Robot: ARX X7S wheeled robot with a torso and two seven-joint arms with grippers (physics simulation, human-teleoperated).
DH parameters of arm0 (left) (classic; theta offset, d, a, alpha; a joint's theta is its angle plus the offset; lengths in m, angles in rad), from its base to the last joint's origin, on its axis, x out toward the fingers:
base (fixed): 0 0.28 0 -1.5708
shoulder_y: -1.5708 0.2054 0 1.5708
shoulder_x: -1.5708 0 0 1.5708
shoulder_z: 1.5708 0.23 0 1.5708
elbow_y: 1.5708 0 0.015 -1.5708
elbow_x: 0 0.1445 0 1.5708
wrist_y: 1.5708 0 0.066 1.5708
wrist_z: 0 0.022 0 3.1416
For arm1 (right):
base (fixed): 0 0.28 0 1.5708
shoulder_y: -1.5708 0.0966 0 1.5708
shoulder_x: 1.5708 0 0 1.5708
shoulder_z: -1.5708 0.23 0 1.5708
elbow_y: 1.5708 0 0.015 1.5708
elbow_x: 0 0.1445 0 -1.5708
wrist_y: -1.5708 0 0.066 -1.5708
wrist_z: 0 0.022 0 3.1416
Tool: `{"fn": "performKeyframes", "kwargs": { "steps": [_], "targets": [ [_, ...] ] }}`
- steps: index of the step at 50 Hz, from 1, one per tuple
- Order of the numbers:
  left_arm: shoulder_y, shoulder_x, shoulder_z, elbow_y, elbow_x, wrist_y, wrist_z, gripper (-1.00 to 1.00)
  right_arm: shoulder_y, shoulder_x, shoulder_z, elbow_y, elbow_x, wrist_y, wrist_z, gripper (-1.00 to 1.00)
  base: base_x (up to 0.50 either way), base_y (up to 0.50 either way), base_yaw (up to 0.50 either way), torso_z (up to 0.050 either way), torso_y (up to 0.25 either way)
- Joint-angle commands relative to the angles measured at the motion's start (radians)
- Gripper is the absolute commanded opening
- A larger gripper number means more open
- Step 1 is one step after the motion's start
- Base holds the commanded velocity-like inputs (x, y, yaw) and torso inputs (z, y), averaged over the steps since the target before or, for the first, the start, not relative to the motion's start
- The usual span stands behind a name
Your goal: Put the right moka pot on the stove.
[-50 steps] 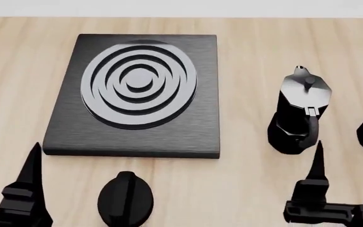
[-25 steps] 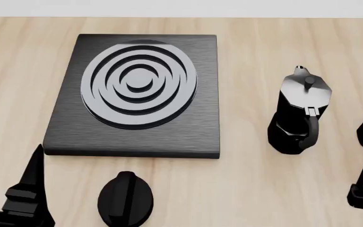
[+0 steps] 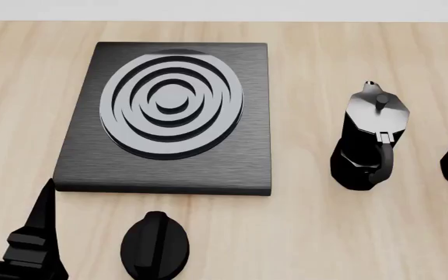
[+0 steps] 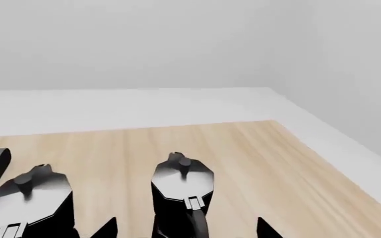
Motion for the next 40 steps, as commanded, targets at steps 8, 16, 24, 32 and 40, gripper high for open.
{"fn": "performKeyframes", "kwargs": {
  "steps": [8,16,24,32,40],
  "targets": [
    [-0.004,-0.009,0.007,-0.004,-0.012,0.009,-0.009,1.0,0.163,0.005,-0.087,0.241,0.001,-0.002,-0.111,1.0,0.0,0.0,0.0,0.0,0.0],
    [-0.005,-0.01,0.015,-0.009,-0.008,0.012,-0.012,1.0,0.209,0.012,-0.126,0.309,-0.001,0.015,-0.149,1.0,0.0,0.0,0.0,0.0,0.0],
    [-0.008,-0.012,0.017,-0.015,-0.013,0.016,-0.015,1.0,0.258,0.023,-0.142,0.361,0.005,0.041,-0.164,1.0,0.0,0.0,0.0,0.0,0.0],
    [-0.009,-0.015,0.021,-0.017,-0.016,0.018,-0.019,1.0,0.32,0.039,-0.191,0.412,-0.014,0.072,-0.178,1.0,0.0,0.0,0.0,0.0,0.0],
    [-0.009,-0.017,0.025,-0.019,-0.014,0.023,-0.021,1.0,0.363,0.051,-0.216,0.443,-0.019,0.098,-0.189,1.0,0.0,0.0,0.0,0.0,0.0]
  ]
}}
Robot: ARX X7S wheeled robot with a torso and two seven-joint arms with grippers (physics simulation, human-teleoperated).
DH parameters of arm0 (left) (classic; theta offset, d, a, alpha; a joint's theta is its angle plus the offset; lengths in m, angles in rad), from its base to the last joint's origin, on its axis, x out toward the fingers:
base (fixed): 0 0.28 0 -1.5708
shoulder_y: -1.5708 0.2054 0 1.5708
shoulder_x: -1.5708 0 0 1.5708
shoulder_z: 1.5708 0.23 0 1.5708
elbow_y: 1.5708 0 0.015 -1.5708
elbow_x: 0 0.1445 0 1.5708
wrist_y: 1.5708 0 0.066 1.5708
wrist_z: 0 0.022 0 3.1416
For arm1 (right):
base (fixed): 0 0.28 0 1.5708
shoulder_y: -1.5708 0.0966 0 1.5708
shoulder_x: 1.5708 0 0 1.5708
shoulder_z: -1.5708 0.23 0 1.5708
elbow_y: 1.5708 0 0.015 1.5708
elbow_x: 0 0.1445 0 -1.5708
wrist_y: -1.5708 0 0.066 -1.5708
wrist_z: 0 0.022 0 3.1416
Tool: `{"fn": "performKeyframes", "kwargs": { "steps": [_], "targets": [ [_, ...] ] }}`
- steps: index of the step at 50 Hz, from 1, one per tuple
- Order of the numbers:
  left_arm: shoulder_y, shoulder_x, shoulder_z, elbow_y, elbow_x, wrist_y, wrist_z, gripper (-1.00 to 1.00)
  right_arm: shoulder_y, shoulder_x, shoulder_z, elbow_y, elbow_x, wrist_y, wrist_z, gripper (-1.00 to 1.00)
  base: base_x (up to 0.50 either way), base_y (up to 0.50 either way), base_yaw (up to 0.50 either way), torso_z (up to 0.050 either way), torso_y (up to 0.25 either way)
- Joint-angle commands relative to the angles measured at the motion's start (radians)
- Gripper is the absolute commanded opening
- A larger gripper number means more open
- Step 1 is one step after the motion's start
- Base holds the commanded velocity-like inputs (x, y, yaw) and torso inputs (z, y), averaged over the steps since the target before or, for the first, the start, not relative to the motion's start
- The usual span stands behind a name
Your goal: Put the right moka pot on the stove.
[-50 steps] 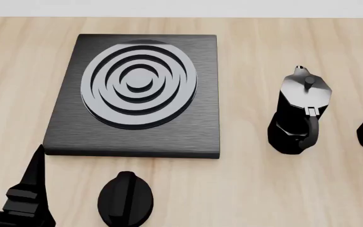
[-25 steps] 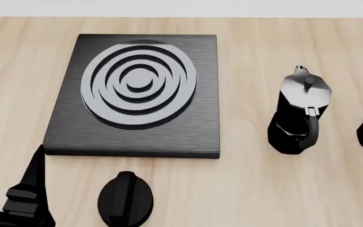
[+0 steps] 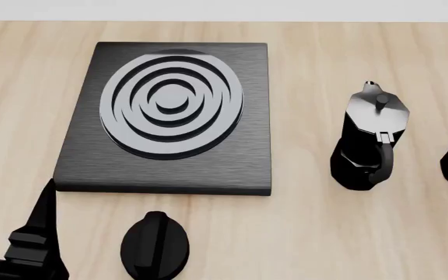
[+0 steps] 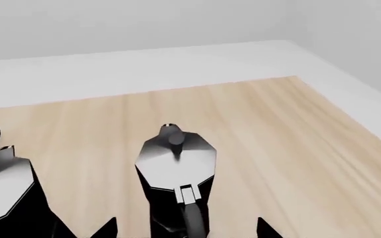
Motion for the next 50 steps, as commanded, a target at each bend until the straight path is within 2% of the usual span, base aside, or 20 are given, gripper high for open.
{"fn": "performKeyframes", "kwargs": {
  "steps": [1,19,50],
  "targets": [
    [-0.006,-0.005,0.003,-0.002,-0.011,0.001,-0.01,1.0,0.072,0.017,-0.051,0.062,-0.017,0.035,-0.02,1.0,0.0,0.0,0.0,0.0,0.0],
    [-0.004,-0.009,0.012,-0.011,-0.006,0.013,-0.011,1.0,0.224,0.019,-0.187,0.185,-0.087,0.11,-0.044,1.0,0.0,0.0,0.0,0.0,0.0],
    [-0.007,-0.017,0.029,-0.016,-0.005,0.025,-0.019,1.0,0.244,-0.018,-0.248,0.291,-0.127,0.091,-0.074,1.0,0.0,0.0,0.0,0.0,0.0]
  ]
}}
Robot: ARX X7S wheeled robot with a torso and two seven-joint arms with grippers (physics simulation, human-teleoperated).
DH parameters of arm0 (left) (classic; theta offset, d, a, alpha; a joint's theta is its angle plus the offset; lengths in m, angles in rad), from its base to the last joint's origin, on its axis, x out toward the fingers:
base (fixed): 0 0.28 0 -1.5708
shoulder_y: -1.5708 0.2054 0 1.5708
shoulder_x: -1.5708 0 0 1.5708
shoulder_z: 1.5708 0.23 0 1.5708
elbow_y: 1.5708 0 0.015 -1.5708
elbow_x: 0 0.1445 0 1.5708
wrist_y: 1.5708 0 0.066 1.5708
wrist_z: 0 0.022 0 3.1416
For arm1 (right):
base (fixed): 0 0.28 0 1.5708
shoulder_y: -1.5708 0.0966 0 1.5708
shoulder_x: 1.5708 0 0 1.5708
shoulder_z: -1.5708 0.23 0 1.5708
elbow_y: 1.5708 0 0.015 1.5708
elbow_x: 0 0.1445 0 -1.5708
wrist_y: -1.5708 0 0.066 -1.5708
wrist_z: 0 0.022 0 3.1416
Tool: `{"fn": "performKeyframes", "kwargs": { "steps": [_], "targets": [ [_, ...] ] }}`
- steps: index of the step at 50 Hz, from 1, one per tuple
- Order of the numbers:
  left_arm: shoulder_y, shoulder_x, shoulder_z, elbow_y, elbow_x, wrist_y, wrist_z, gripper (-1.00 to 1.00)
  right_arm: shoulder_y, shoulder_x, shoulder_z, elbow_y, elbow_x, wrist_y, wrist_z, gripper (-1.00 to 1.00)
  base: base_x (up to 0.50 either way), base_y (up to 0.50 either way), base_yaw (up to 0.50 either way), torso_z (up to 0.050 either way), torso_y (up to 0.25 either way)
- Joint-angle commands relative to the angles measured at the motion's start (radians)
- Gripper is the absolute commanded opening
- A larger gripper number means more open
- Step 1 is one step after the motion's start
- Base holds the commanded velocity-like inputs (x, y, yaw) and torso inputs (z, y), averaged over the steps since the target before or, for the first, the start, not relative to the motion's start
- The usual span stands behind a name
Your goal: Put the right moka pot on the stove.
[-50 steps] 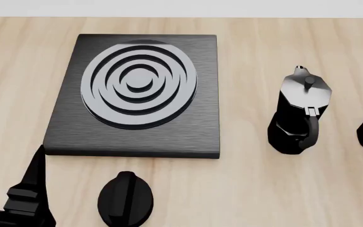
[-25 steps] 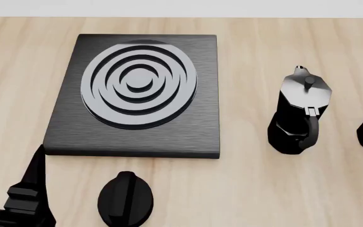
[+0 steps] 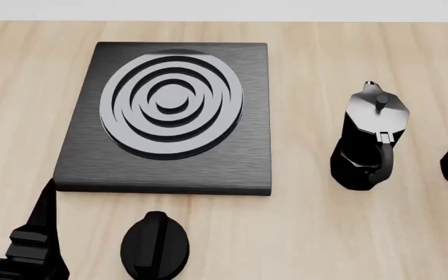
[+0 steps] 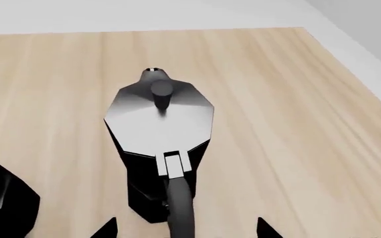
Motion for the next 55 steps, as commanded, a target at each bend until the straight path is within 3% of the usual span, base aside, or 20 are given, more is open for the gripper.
{"fn": "performKeyframes", "kwargs": {
  "steps": [1,36,37,55],
  "targets": [
    [-0.002,-0.004,0.004,-0.001,-0.004,0.003,-0.005,1.0,0.013,-0.015,-0.022,0.033,-0.015,-0.008,-0.009,1.0,0.0,0.0,0.0,0.0,0.0],
    [-0.011,-0.017,0.017,-0.001,-0.017,0.013,-0.015,1.0,0.114,-0.083,-0.104,0.253,-0.105,-0.12,-0.077,1.0,0.0,0.0,0.0,0.0,0.0],
    [-0.014,-0.017,0.017,-0.001,-0.021,0.012,-0.017,1.0,0.112,-0.083,-0.103,0.251,-0.105,-0.122,-0.076,-1.0,0.0,0.0,0.0,0.0,0.0],
    [-0.008,-0.022,0.027,-0.005,-0.007,0.026,-0.011,1.0,0.065,-0.044,-0.059,0.128,-0.058,-0.068,-0.039,-1.0,0.0,0.0,0.0,0.0,0.0]
  ]
}}
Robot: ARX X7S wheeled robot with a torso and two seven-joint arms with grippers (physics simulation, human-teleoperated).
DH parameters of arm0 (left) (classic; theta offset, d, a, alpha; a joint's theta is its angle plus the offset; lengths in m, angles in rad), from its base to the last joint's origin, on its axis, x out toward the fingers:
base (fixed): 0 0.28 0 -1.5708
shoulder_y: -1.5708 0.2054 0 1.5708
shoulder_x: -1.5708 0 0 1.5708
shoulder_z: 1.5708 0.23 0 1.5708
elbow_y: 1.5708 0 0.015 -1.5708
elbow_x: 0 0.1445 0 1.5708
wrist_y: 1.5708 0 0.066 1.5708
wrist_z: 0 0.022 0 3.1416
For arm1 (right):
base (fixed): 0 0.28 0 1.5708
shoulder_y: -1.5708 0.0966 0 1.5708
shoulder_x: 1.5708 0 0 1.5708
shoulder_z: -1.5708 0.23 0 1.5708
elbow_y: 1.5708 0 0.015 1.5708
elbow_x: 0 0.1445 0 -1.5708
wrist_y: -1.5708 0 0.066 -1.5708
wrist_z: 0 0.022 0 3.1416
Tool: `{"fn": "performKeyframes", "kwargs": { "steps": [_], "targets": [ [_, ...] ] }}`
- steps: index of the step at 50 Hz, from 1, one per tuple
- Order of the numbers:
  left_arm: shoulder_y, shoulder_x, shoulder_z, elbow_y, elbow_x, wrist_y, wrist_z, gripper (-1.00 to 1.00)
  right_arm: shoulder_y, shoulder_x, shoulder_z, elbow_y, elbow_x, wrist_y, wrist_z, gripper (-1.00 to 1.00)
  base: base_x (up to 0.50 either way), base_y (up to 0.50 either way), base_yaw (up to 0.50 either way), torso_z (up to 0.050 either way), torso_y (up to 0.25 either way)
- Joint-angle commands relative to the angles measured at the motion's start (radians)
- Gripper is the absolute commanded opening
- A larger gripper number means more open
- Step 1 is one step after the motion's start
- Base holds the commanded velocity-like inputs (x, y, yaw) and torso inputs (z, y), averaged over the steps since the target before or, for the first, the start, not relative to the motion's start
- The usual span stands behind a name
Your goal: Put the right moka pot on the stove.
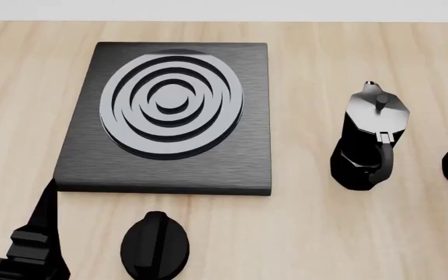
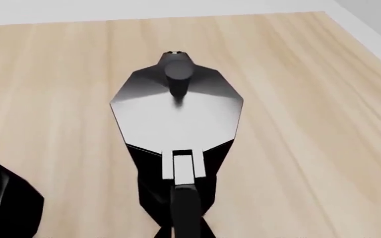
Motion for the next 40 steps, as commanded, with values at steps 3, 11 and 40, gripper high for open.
{"fn": "performKeyframes", "kwargs": {
  "steps": [3,11,40],
  "targets": [
    [-0.002,-0.004,0.006,-0.003,0.0,0.005,-0.003,1.0,-0.037,0.034,0.038,-0.098,0.008,0.038,0.03,-1.0,0.0,0.0,0.0,0.0,0.0],
    [0.004,-0.006,0.011,-0.005,0.01,0.012,0.0,1.0,-0.07,0.073,0.09,-0.218,0.061,0.101,0.071,-1.0,0.0,0.0,0.0,0.0,0.0],
    [-0.003,-0.013,0.019,-0.012,0.0,0.017,-0.014,1.0,-0.372,0.185,0.386,-0.635,0.265,0.224,0.204,-1.0,0.0,0.0,0.0,0.0,0.001]
  ]
}}
